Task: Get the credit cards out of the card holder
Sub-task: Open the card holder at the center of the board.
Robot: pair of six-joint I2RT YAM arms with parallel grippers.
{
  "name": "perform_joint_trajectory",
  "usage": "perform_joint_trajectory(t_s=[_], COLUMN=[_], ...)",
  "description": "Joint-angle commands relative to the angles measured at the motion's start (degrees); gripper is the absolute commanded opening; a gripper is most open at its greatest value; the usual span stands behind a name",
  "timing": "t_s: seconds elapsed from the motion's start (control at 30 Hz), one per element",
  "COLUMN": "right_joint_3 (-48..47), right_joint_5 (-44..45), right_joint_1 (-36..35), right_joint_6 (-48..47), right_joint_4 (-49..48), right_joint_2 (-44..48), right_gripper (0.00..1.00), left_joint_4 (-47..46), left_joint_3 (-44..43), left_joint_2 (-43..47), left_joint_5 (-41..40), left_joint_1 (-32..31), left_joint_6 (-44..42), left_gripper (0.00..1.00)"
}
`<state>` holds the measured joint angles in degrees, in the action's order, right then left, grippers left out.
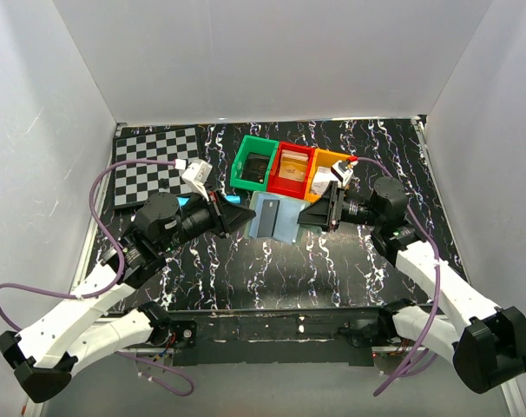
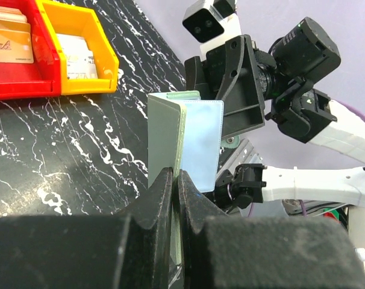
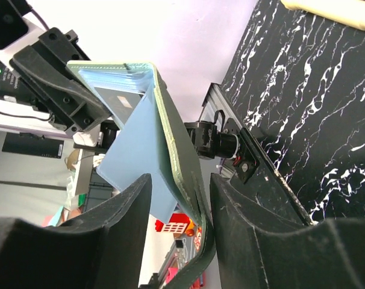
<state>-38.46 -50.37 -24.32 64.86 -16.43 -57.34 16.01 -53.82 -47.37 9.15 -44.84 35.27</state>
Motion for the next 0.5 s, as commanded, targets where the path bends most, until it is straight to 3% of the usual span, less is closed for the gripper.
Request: perform_joint_trajectory(t_s=[0.0, 0.47], right_joint_3=[0.8, 1.9], right_joint_5=[-3.0, -3.9], right_joint_1=[0.6, 0.8], right_joint_6=[6.3, 10.4], right_joint_4=[-13.1, -20.7], right_joint_2=[0.8, 0.3], right_gripper=[0.52, 0.67], left_joint_4=[-4.9, -7.3], left_joint_3=[1.2, 2.3], left_joint_2=[1.7, 1.8], left_joint_5=[0.0, 1.3], left_joint_1=[-0.1, 0.0], left_joint_6=[0.9, 2.4], left_gripper=[0.00, 0.00])
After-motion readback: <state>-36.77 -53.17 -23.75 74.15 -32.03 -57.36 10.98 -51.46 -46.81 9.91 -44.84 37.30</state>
